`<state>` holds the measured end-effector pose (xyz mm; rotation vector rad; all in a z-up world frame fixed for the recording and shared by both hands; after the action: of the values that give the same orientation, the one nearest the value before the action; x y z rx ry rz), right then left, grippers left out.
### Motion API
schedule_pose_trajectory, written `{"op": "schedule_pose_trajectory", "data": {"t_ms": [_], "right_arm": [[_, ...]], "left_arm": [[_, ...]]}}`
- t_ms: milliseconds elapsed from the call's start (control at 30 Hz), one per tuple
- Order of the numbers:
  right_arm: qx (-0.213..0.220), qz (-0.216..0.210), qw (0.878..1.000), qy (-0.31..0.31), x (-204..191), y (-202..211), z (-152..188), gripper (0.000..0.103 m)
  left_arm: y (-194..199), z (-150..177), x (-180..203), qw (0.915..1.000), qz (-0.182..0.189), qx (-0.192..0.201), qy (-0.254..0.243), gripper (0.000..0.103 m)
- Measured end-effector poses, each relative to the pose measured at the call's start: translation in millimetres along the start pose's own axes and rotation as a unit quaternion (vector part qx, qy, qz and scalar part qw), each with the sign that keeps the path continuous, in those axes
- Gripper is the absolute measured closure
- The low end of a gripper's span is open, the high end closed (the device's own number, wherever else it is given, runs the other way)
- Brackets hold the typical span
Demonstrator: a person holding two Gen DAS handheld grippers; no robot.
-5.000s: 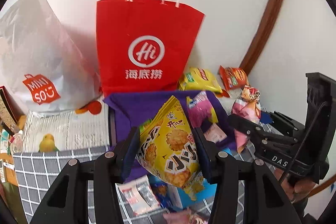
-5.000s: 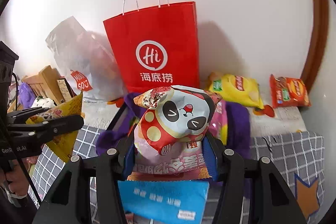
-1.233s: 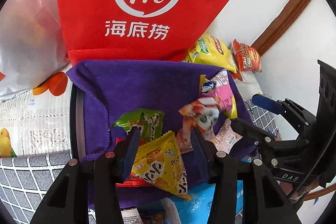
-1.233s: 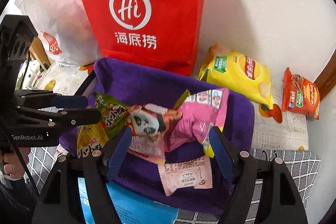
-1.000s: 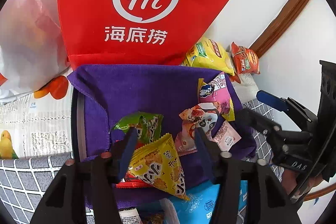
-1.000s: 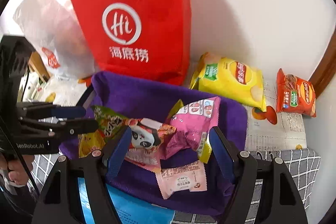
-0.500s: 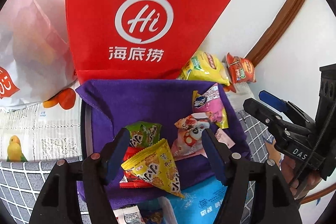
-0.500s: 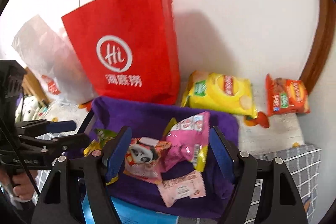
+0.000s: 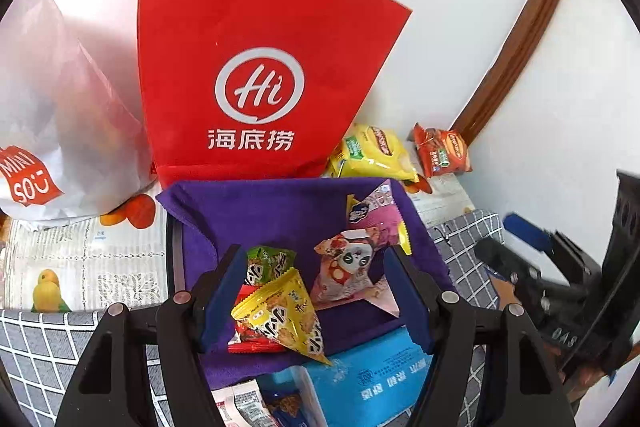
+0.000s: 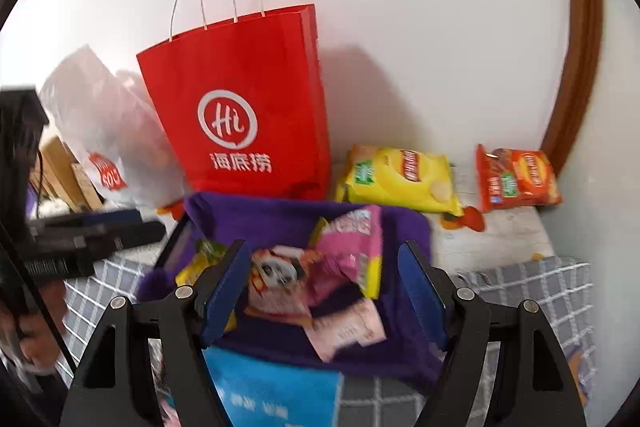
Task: Organize snacks
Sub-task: 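Withdraw both open tools from the towel back toward the snack pile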
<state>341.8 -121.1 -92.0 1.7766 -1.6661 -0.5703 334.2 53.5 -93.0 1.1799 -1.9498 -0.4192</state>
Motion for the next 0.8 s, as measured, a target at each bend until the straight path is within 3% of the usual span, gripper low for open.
{"op": "schedule_pose_trajectory", "data": {"t_ms": [167,333,500,800], "right_arm": [[-0.006,0.017,1.000,-0.001,19.8,31.8,23.0,0.028],[0.023,0.061,0.998,0.004,44.8,74.3,30.5,0.028],[0.022,0.037,0.999,-0.006,47.9,99.0,53.1,0.028],[-0.024,0.002,1.000,0.000,20.8,83.5,128.9,0.029]], "left_arm": [[12.8,0.0,10.7,0.9997,-0.017,0.007,-0.015,0.034],[34.1,8.6,30.2,0.9993,-0.016,0.020,-0.027,0.034],[48.4,35.1,39.5,0.9984,-0.038,0.005,-0.042,0.034],[62.4,100.7,24.8,0.9983,-0.051,-0.010,-0.025,0.034]]}}
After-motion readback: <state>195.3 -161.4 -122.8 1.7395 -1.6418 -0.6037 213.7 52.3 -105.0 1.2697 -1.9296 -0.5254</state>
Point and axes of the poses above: each gripper's, at about its wrist camera, not at the fingertips, and y roughly against the way its jaws point, x to its right, z to its underside, the point moved 7 cm from there along -y, roughly the way its jaws point, and after that the axes turned 14 degrees about z, right-handed, at the moved point
